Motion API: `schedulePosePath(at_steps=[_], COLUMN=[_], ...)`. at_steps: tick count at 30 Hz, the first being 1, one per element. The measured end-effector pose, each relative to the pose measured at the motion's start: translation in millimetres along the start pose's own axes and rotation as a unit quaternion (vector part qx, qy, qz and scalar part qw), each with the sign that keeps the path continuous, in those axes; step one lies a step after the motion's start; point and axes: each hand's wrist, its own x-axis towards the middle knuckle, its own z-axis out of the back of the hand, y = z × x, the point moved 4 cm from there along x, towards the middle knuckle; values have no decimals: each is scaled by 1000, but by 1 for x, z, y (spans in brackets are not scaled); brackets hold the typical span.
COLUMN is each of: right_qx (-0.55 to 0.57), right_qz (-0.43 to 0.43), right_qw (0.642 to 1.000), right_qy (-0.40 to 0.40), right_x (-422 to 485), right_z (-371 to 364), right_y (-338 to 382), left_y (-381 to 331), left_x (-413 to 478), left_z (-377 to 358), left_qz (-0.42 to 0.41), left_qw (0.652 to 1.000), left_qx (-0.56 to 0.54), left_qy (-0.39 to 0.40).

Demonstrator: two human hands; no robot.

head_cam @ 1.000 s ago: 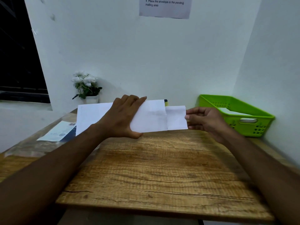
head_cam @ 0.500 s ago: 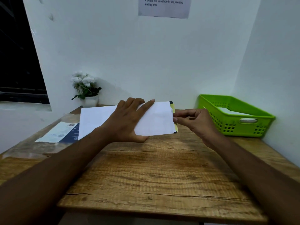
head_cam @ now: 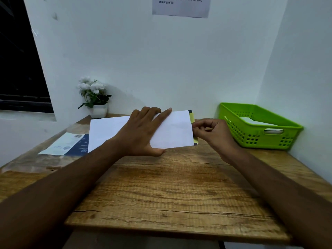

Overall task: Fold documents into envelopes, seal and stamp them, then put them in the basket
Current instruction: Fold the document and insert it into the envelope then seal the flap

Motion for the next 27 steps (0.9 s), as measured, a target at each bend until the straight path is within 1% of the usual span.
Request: schedulePosePath(at_steps=[1,3,5,7,9,14,17,20,23,27], right_qx=[22,89,104,87,101,137,164,163,165,155], right_qz=[-14,-77,-129,-126,-118,-79,-62,-49,-57,-64], right_qw=[1000,993,986,985,983,987,984,983,980,980], right_qy=[-14,-22,26,84,94,8,-41,-69,-92,-112], right_x=[0,-2,-3,-6,-7,-1,2,6,9,13], right_z=[0,0,-2,-7,-10,-2,7,15,21,27], right_y=[0,-2,-5,-5,-5,-5,-5,-5,-10,-18], left_y=[0,1,2,2,2,2,1,6,8,0], left_x=[0,0,0,1,2,11,25,47,67,80], left_z=[0,0,-1,-2,-3,2,5,9,11,-3], left_qz=[1,4,9,14,17,31,37,75,113,139], left_qw=[1000,1000,1000,1000,1000,996,991,982,945,900], left_qx=[2,3,7,13,7,-83,-128,-172,-306,-411], left_qy=[-2,-8,-11,-10,-5,-7,-7,13,22,32])
